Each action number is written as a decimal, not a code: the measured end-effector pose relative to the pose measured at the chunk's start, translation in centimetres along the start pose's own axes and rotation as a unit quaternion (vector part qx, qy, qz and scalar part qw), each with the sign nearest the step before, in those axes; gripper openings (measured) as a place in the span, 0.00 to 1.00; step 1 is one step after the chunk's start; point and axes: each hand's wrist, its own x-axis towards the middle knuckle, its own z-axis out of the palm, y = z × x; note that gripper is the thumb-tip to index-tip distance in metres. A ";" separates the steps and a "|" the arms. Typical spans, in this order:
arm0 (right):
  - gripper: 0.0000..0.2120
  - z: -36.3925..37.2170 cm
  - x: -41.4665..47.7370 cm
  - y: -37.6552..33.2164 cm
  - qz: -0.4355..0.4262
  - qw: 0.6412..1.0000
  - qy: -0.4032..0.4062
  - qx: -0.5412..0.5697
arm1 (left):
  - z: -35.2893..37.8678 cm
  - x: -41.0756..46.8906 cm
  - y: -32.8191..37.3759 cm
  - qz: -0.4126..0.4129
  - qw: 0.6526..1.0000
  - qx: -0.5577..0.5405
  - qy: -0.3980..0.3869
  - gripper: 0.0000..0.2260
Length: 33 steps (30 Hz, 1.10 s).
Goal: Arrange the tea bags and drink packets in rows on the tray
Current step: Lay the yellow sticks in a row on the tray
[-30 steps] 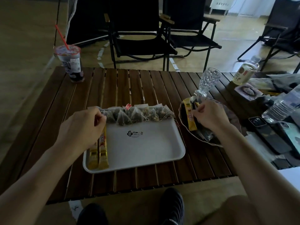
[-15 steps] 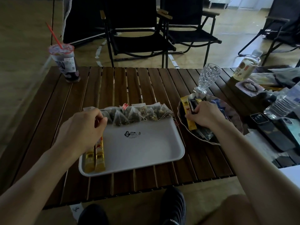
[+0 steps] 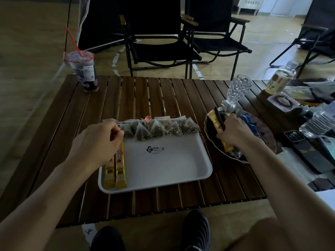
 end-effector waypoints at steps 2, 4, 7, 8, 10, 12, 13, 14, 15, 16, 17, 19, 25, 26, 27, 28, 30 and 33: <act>0.34 0.2 0.0 -0.2 -0.002 1.000 0.012 -0.007 | -0.1 -0.2 -0.2 0.001 1.000 -0.004 -0.002 0.07; 0.29 0.4 0.3 -0.3 -0.011 0.999 0.025 -0.027 | -0.3 -0.2 -0.4 0.002 1.000 -0.007 -0.005 0.07; 0.17 0.5 0.3 -0.4 -0.020 0.998 0.034 -0.040 | -0.4 -0.2 -0.5 0.001 1.000 -0.008 -0.007 0.07; 0.15 0.5 0.3 -0.4 -0.018 0.998 0.032 -0.043 | -0.4 -0.1 -0.6 0.001 1.000 -0.008 -0.009 0.07; 0.15 0.6 0.5 -0.3 -0.005 0.999 0.031 -0.042 | -0.3 0.0 -0.7 0.002 1.000 -0.006 -0.011 0.07; 0.17 0.7 0.9 -0.2 0.008 0.999 0.025 -0.031 | -0.2 0.1 -0.8 0.004 1.000 -0.006 -0.016 0.08; 0.17 0.7 1.0 -0.1 0.014 0.999 0.015 -0.024 | -0.2 0.1 -0.8 0.004 1.000 -0.006 -0.018 0.08; 0.16 0.6 1.1 -0.1 0.018 1.000 0.004 -0.017 | -0.1 0.1 -0.9 0.004 1.000 -0.006 -0.019 0.08; 0.17 0.5 1.2 -0.1 0.024 1.000 -0.006 -0.007 | -0.1 0.2 -1.0 0.005 1.000 -0.007 -0.018 0.08; 0.18 0.5 1.3 -0.1 0.033 0.999 -0.016 0.004 | 0.0 0.2 -1.2 0.008 1.000 -0.006 -0.018 0.08; 0.20 0.4 1.2 -0.2 0.041 0.999 -0.024 0.016 | 0.0 0.2 -1.3 0.010 1.000 -0.007 -0.017 0.08; 0.22 0.1 1.0 -0.2 0.055 0.997 -0.031 0.036 | 0.1 0.3 -1.6 0.010 1.000 -0.009 -0.019 0.08; 0.17 -1.1 -0.3 0.2 0.056 0.994 -0.058 0.072 | -0.5 0.3 -1.6 -0.016 0.999 -0.013 -0.034 0.09; 0.16 -1.3 -0.6 0.3 0.048 0.994 -0.049 0.086 | -0.9 0.3 -1.6 -0.031 0.999 -0.014 -0.040 0.08; 0.15 -1.7 -1.0 0.4 0.040 0.994 -0.038 0.097 | -1.2 0.3 -1.5 -0.047 0.998 -0.016 -0.045 0.07; 0.15 -2.1 -1.3 0.3 0.029 0.994 -0.023 0.102 | -1.5 0.4 -1.7 -0.062 0.997 -0.020 -0.049 0.06; 0.13 -2.8 -2.1 -0.2 0.000 0.992 0.012 0.123 | -1.8 0.5 -2.3 -0.085 0.995 -0.019 -0.050 0.05; 0.09 -3.5 -4.0 -2.2 -0.039 0.953 -0.029 0.300 | -1.8 0.5 -3.6 -0.132 0.989 -0.003 -0.064 0.06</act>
